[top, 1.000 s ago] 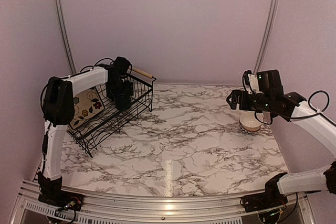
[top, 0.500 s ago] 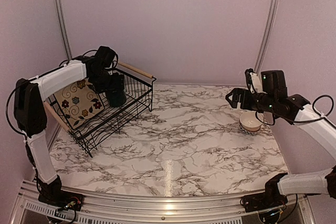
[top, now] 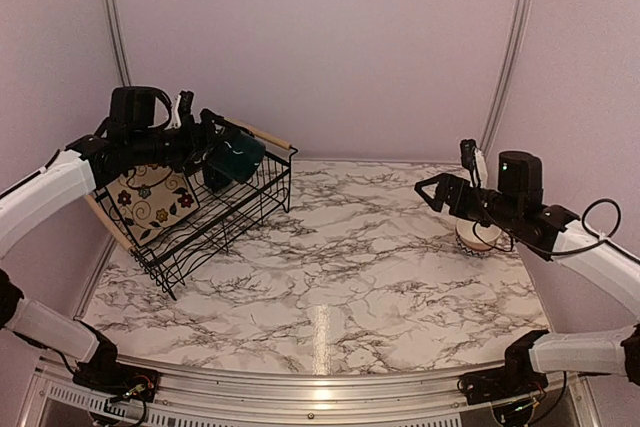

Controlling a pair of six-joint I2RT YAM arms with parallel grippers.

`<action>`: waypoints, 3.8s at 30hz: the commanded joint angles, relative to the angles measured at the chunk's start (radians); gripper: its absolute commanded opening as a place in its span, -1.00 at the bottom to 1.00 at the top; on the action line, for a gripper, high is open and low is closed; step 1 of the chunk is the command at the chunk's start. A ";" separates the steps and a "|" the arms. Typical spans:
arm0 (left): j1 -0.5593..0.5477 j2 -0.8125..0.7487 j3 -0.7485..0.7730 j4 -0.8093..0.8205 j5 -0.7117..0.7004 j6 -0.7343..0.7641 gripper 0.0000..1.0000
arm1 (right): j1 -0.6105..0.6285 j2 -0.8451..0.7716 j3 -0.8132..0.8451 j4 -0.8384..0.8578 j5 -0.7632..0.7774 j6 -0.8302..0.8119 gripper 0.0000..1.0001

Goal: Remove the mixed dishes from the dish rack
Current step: Pass from the left arm to the right, then place the cup at the center of the board.

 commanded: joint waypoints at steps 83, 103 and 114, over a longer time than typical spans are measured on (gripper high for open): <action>-0.219 -0.061 -0.249 0.351 -0.103 -0.143 0.98 | 0.203 0.168 0.226 -0.260 0.474 0.003 -1.00; -0.219 -0.187 -0.306 0.291 -0.176 -0.121 0.98 | -0.047 0.479 0.436 -0.579 0.377 -0.170 -1.00; -0.219 -0.205 -0.312 0.267 -0.190 -0.112 0.98 | -0.062 0.640 0.481 -0.583 0.427 -0.164 -1.00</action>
